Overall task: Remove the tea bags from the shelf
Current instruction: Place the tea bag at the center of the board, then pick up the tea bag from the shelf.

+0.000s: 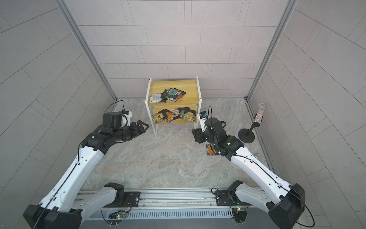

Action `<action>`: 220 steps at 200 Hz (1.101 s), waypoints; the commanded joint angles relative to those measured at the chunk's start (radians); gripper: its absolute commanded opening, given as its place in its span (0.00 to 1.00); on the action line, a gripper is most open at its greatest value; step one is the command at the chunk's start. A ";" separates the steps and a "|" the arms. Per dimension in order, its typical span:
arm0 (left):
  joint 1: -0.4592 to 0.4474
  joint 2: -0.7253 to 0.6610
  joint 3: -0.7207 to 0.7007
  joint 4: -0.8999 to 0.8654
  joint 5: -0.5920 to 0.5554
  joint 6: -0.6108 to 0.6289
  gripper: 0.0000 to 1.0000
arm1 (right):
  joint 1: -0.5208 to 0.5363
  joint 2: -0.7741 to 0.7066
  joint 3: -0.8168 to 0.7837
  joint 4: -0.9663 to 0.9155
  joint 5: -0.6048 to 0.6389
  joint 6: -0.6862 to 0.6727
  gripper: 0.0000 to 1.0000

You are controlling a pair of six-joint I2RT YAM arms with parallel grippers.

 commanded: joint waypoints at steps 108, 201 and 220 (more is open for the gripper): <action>-0.005 0.028 0.189 -0.039 -0.002 -0.077 0.83 | 0.030 0.320 0.698 -0.393 -0.063 -0.172 0.76; -0.005 0.064 0.263 -0.041 -0.027 -0.080 0.81 | 0.028 0.642 1.186 -0.540 -0.058 -0.131 0.79; -0.005 0.072 0.283 -0.028 -0.032 -0.079 0.79 | 0.027 0.718 1.292 -0.574 -0.063 -0.136 0.79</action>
